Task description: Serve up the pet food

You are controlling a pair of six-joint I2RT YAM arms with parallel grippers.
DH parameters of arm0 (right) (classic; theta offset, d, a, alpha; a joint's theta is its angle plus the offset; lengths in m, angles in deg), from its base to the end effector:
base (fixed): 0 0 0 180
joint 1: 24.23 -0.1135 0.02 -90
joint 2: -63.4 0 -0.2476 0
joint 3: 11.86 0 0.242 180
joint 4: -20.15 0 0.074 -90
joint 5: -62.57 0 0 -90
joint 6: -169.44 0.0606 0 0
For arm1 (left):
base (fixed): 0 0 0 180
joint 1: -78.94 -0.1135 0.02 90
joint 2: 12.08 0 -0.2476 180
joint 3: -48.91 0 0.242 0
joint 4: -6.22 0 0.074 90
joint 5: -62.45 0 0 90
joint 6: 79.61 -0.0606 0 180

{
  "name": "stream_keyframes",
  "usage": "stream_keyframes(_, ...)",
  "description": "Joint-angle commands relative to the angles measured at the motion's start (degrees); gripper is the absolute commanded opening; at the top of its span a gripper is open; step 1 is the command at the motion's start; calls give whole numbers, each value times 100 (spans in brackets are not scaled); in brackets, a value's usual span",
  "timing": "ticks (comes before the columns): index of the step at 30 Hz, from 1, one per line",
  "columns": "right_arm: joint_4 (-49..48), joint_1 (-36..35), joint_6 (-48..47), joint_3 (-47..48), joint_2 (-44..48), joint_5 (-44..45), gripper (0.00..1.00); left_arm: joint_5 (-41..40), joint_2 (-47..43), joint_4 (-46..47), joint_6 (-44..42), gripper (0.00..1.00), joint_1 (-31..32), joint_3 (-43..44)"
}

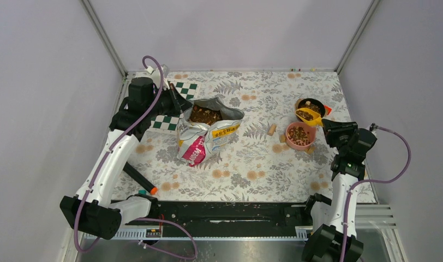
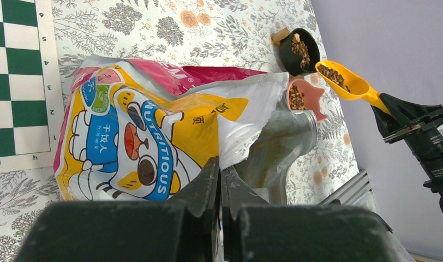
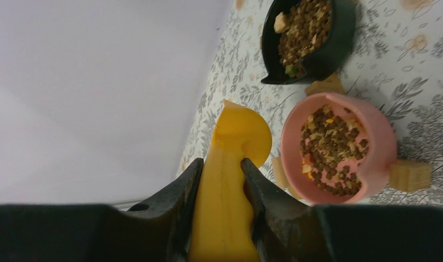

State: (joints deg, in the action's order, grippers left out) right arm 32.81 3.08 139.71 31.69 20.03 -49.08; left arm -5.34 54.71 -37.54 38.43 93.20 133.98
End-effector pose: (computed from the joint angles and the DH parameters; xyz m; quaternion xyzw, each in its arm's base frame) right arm 0.1962 -0.0761 0.2561 0.4451 0.6343 0.3149 0.5481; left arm 0.2557 -0.0886 0.3610 0.0025 0.8361 -0.3409 0.4297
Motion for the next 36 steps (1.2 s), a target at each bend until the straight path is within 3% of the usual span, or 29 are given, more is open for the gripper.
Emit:
stream_keyframes(1, -9, 101, -450, 52, -16, 388, 0, -81, -182, -8, -150, 0, -14, -58)
stream_keyframes(16, 846, 116, -1579, 372, -256, 1087, 0, 63, -142, 244, 3, 0, -17, -292)
stream_keyframes(27, 2026, 106, -2513, 1194, -236, 1250, 0, 23, -146, 229, -45, 0, -11, -407)
stream_keyframes(36, 2991, -695, -2892, 1923, -204, 2332, 0, -33, -266, 201, -85, 0, -11, -531)
